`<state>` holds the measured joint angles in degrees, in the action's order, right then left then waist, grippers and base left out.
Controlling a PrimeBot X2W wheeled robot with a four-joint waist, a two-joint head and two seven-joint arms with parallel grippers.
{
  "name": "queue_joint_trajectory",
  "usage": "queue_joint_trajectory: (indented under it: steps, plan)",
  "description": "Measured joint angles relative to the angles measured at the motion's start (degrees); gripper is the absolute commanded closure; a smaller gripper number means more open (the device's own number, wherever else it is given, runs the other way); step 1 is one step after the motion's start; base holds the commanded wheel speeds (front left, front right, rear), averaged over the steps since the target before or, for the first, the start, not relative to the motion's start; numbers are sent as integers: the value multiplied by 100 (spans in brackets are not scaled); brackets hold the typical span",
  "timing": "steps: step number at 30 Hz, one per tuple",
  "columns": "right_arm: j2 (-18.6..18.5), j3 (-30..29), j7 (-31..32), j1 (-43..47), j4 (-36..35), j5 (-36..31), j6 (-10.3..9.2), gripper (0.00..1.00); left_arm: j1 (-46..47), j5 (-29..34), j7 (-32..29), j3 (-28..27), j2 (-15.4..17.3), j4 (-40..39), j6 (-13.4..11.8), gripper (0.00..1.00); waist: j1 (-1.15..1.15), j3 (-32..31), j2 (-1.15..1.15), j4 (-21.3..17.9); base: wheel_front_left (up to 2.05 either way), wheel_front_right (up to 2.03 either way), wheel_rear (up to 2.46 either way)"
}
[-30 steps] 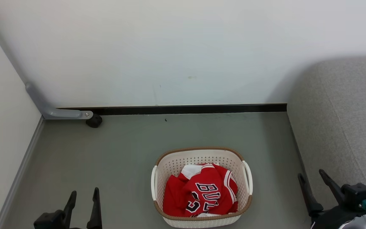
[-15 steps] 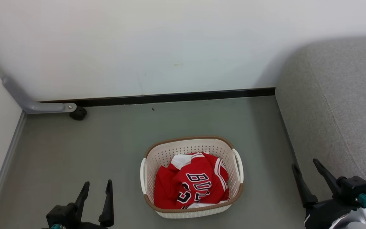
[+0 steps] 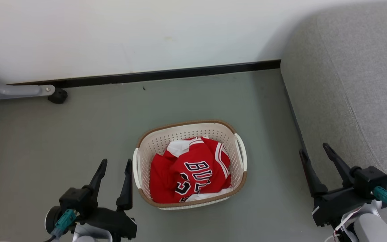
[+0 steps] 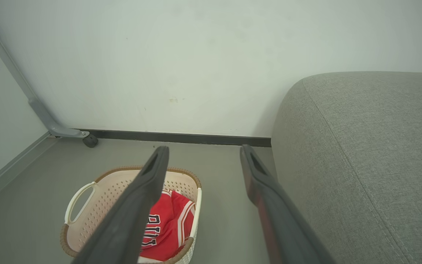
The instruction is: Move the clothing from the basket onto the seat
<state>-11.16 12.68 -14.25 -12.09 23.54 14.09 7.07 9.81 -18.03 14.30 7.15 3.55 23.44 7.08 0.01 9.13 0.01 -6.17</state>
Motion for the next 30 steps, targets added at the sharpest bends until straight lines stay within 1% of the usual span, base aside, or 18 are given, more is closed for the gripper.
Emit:
queue_joint_trajectory:
  steps: [11, 18, 20, 24, 30]
  plan:
    - [113, 44, -2, -490, -152, -34, 0, 0, 550, 65, 0, 311, -22, -77, 5, 0, 1, 738, 0, -326, 0, 0, 0]
    - [144, 26, -2, -518, -199, -34, 0, 0, 899, 265, 0, 512, -25, 100, 7, 0, 1, 1121, 0, -492, 0, 0, 0]
    - [176, 41, -2, -625, -236, -34, 0, 0, 1069, 387, 0, 564, -21, 194, 7, 0, 1, 1307, 0, -556, 0, 0, 0]
    - [188, 4, -2, -739, -246, -34, 0, 0, 1207, 442, -11, 649, -23, 301, 7, 0, 1, 1486, 0, -614, 0, 0, 0]
    - [316, -10, -2, -843, -254, -34, 0, 0, 1510, 515, -246, 733, -15, 509, 7, 0, 1, 1812, 0, -703, 0, 0, 0]
